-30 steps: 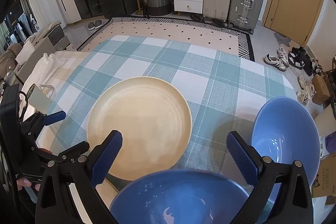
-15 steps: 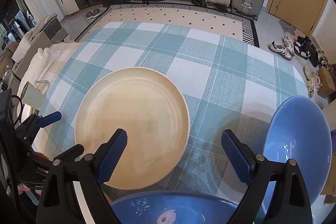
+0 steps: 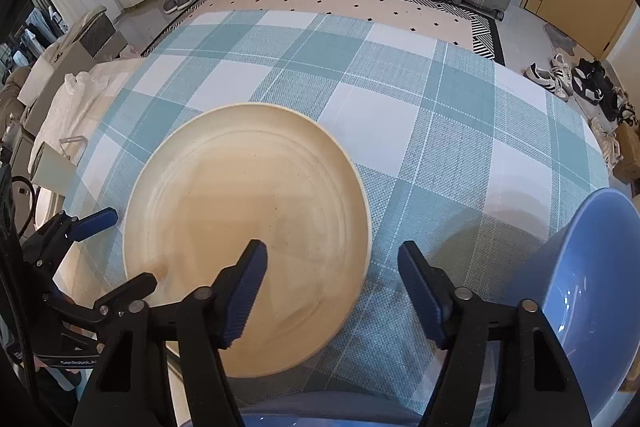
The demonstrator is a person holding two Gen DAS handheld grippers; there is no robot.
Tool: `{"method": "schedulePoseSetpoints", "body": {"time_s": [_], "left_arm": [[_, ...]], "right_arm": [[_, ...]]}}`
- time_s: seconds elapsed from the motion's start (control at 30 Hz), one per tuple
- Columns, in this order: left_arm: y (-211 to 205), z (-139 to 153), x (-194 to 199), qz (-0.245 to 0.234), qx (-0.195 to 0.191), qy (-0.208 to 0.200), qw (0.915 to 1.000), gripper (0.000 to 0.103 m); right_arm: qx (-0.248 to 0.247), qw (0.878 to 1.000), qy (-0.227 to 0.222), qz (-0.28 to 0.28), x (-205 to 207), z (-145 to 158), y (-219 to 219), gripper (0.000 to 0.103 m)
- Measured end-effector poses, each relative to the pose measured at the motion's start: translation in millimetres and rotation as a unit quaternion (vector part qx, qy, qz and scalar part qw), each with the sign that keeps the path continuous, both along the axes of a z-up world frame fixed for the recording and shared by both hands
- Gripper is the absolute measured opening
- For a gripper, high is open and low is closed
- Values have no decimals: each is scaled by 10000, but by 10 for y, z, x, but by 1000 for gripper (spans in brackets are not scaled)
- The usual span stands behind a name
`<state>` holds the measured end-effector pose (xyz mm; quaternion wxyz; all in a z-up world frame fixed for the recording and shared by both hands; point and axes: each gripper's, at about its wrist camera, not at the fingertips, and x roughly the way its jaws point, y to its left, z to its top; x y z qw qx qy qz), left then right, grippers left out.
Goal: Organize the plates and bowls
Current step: 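Close the left tool on the cream plate rim while the right tool grips the opposite rim, then lift the gripped cream plate off the table with both tools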
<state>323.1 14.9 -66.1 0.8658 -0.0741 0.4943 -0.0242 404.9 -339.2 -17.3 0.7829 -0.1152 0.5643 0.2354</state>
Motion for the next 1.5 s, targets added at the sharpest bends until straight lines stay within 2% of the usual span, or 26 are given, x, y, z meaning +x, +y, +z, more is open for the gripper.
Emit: {"method": "schedulePoseSetpoints", "body": {"time_s": [0.2, 0.4, 0.6, 0.97, 1.5], "left_arm": [[23, -10, 26, 108, 5, 7, 9999, 60], [22, -7, 33, 157, 86, 21, 9998, 37], [-27, 14, 30, 89, 118, -56, 9999, 19], [-51, 52, 11, 115, 194, -152, 9996, 18], [43, 312, -208, 253, 229, -403, 9986, 18]], "right_arm": [[-132, 9999, 32, 35, 17, -87, 16, 50], [-252, 9996, -78, 34, 25, -109, 13, 28], [-292, 9994, -188, 4, 26, -93, -15, 20], [-351, 9990, -276, 27, -23, -85, -39, 17], [-247, 9981, -567, 44, -167, 180, 33, 17]]}}
